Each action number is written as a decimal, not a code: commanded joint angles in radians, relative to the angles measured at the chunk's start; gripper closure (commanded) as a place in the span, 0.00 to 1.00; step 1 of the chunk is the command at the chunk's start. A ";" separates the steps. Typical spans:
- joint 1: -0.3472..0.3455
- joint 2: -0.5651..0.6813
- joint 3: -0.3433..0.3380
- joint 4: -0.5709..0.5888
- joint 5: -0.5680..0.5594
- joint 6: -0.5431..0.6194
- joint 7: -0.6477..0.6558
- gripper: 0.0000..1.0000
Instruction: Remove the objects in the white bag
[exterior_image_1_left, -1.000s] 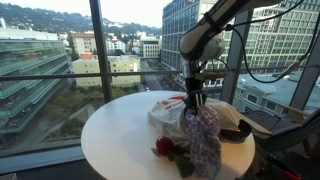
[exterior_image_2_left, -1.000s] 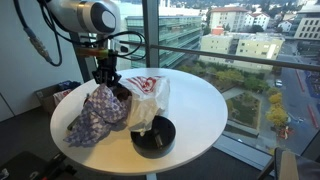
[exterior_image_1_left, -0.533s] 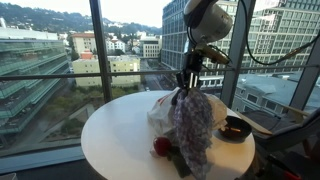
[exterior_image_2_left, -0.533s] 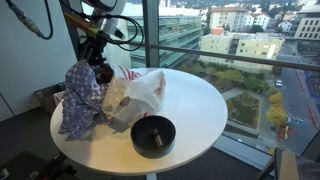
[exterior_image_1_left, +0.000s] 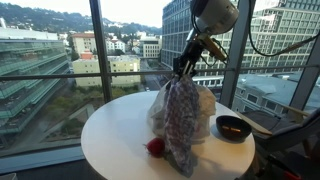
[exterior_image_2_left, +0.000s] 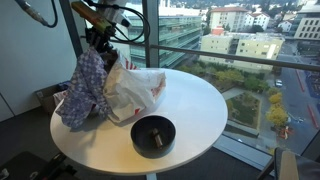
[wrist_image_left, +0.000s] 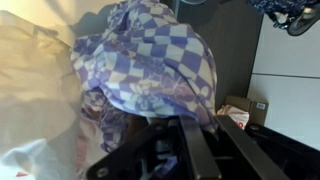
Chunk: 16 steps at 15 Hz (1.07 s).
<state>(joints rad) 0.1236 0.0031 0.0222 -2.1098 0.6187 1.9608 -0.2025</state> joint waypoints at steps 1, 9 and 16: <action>-0.019 -0.060 0.020 -0.020 -0.019 0.132 -0.073 0.95; -0.038 -0.026 0.001 -0.038 0.140 0.022 -0.103 0.95; -0.089 0.042 -0.005 -0.035 0.183 -0.348 -0.082 0.95</action>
<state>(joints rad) 0.0524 0.0280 0.0158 -2.1672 0.7479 1.7581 -0.2737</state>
